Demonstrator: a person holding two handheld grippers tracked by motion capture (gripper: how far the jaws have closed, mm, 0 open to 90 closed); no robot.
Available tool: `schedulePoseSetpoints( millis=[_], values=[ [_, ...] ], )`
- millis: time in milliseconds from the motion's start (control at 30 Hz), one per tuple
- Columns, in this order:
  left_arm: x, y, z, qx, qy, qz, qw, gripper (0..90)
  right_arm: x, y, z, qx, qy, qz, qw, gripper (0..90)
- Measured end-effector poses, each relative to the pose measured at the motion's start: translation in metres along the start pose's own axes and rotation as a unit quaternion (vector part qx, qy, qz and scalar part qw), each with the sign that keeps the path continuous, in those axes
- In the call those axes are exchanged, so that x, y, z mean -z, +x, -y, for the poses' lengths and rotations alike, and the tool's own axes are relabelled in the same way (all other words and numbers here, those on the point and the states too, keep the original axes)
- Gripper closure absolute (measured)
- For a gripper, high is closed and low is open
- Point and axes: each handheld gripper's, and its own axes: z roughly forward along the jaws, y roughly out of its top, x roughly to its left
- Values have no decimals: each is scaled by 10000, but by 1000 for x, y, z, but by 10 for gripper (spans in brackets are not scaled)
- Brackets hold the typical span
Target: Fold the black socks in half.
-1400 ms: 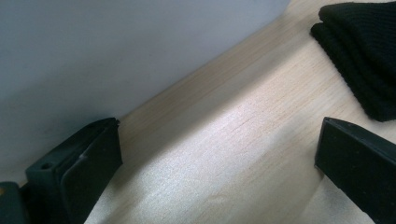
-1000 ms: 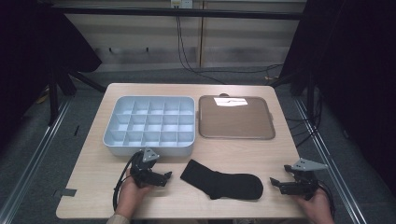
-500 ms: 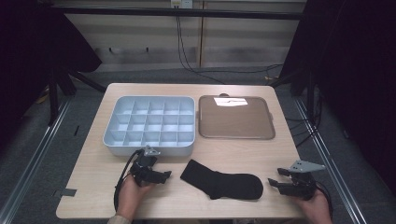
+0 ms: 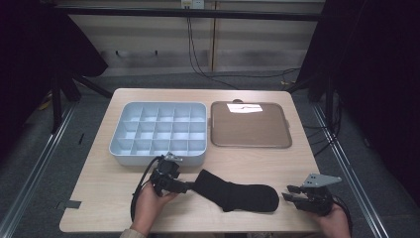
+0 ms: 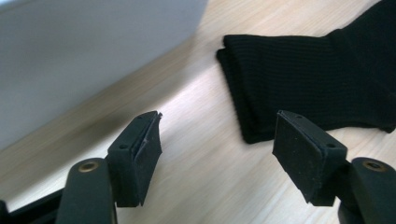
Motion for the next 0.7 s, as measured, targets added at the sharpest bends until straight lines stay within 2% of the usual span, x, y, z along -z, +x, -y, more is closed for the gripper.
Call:
schedulePoseSetpoints(
  millis=[133,333,433,467,700],
  values=[
    [-5,-5,-6,-38,86,26,10000,369,1,2,0,26,1,-7,10000,625],
    [-9,-11,-14,11,89,207,9997,514,2,6,0,189,-2,-77,9998,714],
    [-13,-14,-17,-1,212,211,9996,567,1,8,-1,278,8,-146,9995,744],
    [-14,-14,-17,-39,274,214,9994,567,0,11,-2,331,29,-183,9993,780],
    [-24,-17,-18,-19,569,181,9982,614,-3,15,-5,358,37,-372,9987,831]
  ],
)
